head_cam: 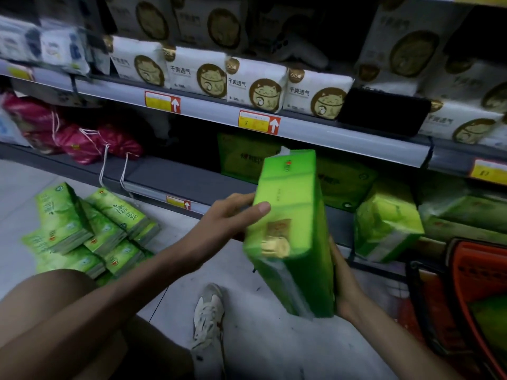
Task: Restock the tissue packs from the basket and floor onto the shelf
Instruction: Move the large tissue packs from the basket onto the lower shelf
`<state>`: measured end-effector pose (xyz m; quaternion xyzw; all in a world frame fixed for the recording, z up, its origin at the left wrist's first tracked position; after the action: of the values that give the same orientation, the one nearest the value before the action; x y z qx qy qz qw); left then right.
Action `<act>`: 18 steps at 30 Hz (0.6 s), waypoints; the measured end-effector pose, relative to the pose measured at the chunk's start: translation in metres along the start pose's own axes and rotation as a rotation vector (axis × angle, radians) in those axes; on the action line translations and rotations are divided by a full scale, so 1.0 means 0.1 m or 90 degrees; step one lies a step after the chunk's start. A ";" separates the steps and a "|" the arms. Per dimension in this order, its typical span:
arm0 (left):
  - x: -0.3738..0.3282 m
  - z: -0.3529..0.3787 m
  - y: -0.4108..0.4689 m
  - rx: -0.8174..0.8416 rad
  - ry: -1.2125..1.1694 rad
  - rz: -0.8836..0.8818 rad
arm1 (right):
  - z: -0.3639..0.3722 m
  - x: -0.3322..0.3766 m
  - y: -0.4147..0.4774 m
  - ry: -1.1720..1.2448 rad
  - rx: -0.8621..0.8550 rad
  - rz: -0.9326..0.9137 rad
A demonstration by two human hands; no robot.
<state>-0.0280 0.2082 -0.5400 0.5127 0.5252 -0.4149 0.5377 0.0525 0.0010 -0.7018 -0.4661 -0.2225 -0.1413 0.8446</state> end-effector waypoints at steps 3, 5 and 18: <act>0.13 -0.24 0.02 -0.016 0.036 -0.067 | -0.02 0.11 0.08 0.017 -0.040 -0.018; 0.29 -0.41 0.03 -0.006 0.077 -0.126 | 0.02 0.17 0.14 -0.006 -0.035 -0.023; 1.07 -1.42 0.29 0.099 0.132 -0.286 | 0.30 0.62 0.71 -0.214 -0.077 -0.171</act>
<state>-0.0078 0.3617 -0.6317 0.4629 0.6447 -0.5081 0.3346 0.1306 0.0622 -0.7074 -0.4993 -0.4115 -0.1860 0.7394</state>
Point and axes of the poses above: each hand's wrist, its own y-axis towards the middle knuckle, its own z-axis out of the palm, x = y × z, the point moved 7 cm from there along y, towards the middle knuckle, and after that the axes turned 10 degrees about z, right-handed, at the moved point
